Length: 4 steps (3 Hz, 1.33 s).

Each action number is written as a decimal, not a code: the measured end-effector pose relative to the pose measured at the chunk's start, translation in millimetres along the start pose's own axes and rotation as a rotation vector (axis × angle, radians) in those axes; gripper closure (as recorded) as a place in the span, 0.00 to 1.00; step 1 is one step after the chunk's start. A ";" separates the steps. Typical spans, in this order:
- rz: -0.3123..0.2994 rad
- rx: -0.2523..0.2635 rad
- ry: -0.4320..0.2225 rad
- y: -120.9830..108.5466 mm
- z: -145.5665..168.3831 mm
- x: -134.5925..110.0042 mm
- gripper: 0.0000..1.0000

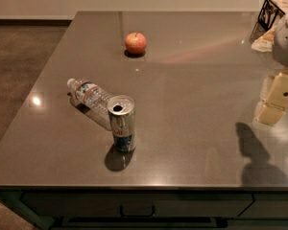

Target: Pick apple

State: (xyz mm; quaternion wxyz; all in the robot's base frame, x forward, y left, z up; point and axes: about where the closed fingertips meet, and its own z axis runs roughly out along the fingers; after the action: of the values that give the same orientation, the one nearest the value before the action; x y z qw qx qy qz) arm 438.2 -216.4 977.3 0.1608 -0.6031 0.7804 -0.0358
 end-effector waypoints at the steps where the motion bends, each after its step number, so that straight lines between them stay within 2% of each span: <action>1: -0.001 0.003 0.000 -0.3 -0.4 -0.6 0.00; 2: 0.020 0.008 -0.049 -23.1 5.2 -12.8 0.00; 4: 0.101 0.042 -0.171 -101.9 43.2 -56.6 0.00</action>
Offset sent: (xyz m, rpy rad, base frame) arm 0.0739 0.0162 0.0062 0.1454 -0.0274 -0.0260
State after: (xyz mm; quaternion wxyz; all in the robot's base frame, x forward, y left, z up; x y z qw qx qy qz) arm 558.2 -184.0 973.7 0.2412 -0.5604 0.7923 0.0077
